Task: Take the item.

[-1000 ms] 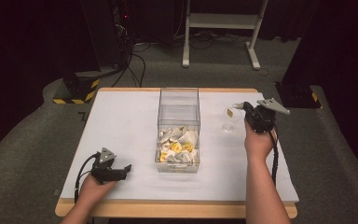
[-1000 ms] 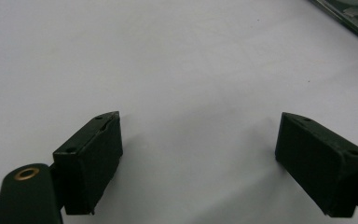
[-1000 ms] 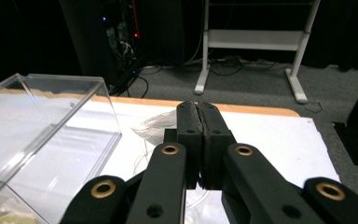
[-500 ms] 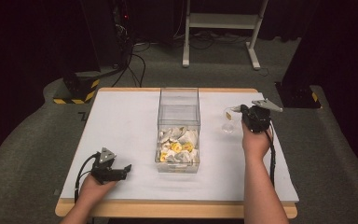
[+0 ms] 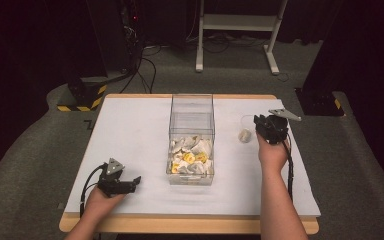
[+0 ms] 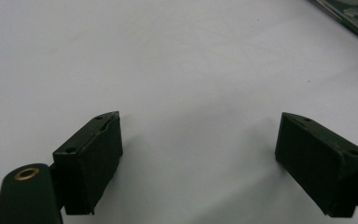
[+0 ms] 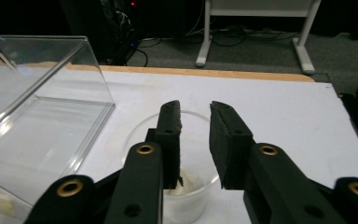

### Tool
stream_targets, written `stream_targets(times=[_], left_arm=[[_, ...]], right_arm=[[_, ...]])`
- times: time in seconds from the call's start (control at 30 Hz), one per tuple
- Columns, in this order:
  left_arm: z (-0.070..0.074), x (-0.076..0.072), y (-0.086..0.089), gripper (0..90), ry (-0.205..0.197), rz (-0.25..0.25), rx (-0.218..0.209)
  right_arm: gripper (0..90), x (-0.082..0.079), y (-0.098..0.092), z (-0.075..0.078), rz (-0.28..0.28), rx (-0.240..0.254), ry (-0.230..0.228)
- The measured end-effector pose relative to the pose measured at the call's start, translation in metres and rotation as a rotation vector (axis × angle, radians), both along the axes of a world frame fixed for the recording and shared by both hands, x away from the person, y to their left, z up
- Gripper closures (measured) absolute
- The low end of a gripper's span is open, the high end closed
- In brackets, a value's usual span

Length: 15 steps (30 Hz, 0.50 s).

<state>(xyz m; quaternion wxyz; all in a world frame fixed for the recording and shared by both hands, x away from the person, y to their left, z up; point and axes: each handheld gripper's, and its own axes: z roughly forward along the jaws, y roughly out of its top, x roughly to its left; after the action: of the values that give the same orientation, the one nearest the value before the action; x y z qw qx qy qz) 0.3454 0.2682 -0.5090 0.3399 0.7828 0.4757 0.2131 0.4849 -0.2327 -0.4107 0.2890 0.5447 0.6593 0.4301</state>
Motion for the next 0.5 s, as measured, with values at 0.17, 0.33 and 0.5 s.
stream_targets(times=[0.17,0.33,0.5], left_arm=[[0.000,0.000,0.000,15.4,0.001,-0.001,-0.001],[0.000,0.000,0.000,15.4,0.001,0.000,-0.001],[0.000,0.000,0.000,15.3,0.000,-0.001,0.000]], right_arm=[[63.0,-0.004,0.002,0.003,0.020,0.018,-0.001],[46.8,-0.012,0.003,0.006,0.046,0.054,-0.011],[31.2,-0.024,0.008,0.007,0.025,0.036,-0.021]])
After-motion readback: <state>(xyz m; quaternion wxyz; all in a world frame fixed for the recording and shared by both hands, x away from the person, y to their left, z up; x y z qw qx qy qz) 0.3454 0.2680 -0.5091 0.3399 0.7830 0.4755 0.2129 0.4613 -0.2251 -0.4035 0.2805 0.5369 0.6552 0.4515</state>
